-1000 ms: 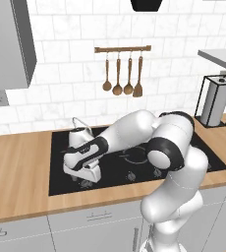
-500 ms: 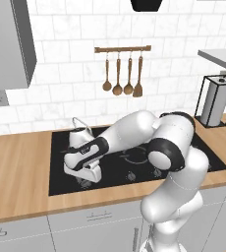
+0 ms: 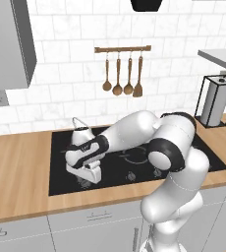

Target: Turn off the front left burner of the stove.

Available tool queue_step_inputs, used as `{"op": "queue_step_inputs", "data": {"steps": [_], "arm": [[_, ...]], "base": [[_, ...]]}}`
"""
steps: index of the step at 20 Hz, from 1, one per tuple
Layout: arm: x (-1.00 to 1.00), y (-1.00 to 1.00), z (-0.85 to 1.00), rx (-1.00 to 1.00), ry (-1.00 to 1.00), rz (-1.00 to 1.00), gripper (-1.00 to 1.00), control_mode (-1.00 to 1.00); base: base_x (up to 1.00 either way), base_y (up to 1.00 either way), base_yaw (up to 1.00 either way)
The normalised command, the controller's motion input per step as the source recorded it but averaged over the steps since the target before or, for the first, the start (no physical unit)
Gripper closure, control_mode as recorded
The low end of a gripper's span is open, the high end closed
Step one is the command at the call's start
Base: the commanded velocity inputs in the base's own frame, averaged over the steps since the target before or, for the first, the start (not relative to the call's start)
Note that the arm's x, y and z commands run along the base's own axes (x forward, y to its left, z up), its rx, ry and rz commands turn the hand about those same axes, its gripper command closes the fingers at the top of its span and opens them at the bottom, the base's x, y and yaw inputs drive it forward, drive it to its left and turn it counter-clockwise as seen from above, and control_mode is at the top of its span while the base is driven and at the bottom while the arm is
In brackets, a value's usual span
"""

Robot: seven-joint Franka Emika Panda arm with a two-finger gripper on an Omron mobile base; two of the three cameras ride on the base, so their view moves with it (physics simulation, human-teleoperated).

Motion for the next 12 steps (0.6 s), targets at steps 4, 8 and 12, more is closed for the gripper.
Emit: {"op": "queue_step_inputs", "data": {"steps": [4, 8, 12], "arm": [[-0.22, -0.11, -0.12, 0.09, 0.07, -0.33, 1.00, -1.00], [-0.30, -0.12, -0.14, 0.11, 0.05, -0.41, 1.00, -1.00], [-0.25, -0.12, -0.27, 0.06, 0.03, -0.44, 1.00, -1.00]], "base": [[0.00, 0.00, 0.00], [0.00, 0.00, 0.00], [0.00, 0.00, 0.00]]}}
